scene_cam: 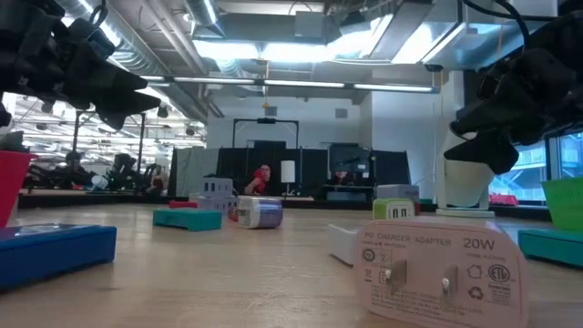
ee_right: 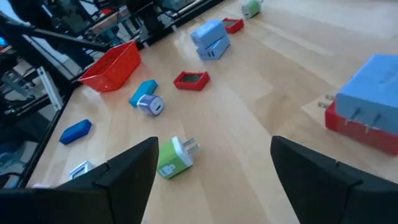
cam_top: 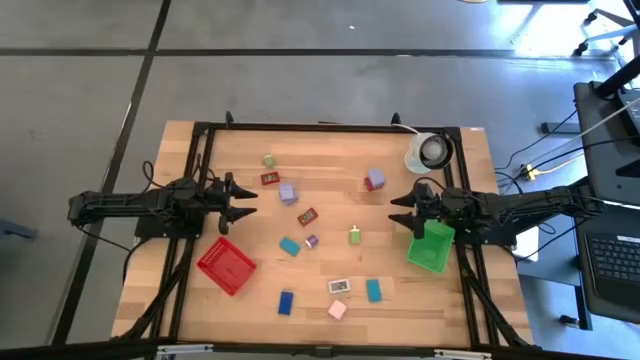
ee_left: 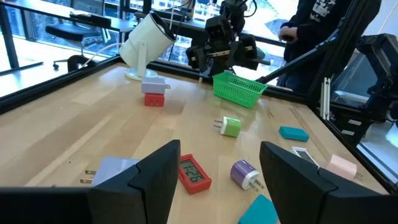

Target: Pick & Place Office items

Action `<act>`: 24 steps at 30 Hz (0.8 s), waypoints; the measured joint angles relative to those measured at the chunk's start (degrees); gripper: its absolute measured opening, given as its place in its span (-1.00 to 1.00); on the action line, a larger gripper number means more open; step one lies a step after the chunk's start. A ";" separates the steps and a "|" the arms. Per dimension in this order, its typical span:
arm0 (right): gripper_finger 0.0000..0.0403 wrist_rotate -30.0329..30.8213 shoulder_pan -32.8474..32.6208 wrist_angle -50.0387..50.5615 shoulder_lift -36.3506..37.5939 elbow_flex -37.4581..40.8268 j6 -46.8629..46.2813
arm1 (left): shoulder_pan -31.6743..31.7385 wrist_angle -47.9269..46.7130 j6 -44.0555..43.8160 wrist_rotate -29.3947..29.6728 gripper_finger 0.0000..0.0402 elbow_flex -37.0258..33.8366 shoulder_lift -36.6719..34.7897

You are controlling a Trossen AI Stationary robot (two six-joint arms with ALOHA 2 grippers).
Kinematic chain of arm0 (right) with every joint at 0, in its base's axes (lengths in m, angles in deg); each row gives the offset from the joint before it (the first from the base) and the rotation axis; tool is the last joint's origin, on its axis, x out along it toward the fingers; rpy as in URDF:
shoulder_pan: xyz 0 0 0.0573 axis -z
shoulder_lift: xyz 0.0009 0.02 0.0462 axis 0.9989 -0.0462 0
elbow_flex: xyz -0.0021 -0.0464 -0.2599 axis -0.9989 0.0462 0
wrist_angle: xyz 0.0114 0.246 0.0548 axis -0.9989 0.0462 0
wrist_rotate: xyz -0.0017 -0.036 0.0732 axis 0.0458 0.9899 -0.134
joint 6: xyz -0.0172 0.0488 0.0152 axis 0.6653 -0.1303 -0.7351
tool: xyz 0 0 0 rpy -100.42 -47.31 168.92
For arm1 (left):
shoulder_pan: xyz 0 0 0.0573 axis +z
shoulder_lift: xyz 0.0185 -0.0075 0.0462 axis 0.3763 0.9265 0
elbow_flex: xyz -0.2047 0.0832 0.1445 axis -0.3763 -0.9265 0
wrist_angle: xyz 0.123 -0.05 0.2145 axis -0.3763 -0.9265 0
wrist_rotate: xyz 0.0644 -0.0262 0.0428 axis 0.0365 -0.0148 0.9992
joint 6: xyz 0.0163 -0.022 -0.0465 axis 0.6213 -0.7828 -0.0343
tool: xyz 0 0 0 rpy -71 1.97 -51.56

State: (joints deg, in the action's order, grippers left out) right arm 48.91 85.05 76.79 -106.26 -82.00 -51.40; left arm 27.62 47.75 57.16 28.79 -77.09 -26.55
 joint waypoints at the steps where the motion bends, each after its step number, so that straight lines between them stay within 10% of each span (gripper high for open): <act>1: 0.55 0.12 -0.01 -0.05 -0.01 0.00 -0.49 | 0.00 0.00 0.00 0.00 0.09 0.01 0.01; 24: 0.55 14.28 0.02 -1.39 -0.01 0.00 -24.78 | -0.15 22.94 -3.56 -0.08 0.09 0.01 0.01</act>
State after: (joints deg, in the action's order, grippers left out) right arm 63.20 85.07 75.39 -106.26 -82.00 -76.19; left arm 27.47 70.69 53.60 28.72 -77.08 -26.54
